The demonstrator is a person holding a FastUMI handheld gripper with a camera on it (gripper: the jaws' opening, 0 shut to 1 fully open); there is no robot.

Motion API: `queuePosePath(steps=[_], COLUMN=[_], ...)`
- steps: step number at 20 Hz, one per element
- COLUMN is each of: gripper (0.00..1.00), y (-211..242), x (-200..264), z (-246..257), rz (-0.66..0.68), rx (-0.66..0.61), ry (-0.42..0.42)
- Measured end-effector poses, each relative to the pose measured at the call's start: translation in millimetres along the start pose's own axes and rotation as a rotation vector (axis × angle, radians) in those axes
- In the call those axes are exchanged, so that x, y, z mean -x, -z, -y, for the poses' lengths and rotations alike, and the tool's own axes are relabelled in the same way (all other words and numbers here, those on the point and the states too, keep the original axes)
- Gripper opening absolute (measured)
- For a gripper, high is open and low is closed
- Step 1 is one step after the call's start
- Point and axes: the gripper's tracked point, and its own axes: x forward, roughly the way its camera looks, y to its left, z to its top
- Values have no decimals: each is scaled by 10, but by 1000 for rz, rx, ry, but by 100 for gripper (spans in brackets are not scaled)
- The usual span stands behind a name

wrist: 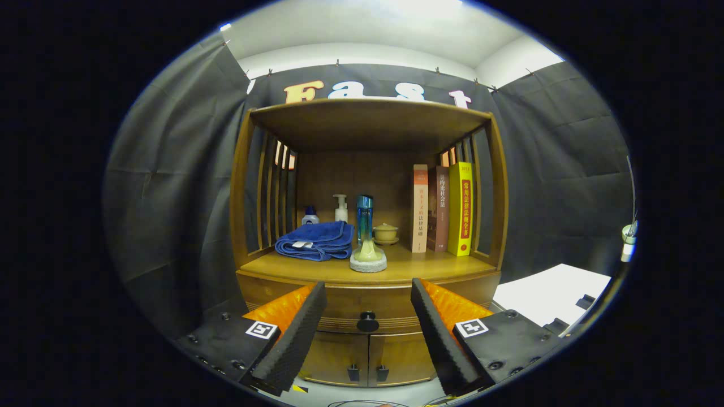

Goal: Pull open the drawer, take out the items inside it, and place them on the countertop above the cabinet.

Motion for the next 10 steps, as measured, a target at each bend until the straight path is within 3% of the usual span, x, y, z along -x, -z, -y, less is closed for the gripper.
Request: queuePosePath(steps=[10], gripper=[98], y=[-526], x=[802], z=[221], rz=[-2], rx=[-51], ry=[9])
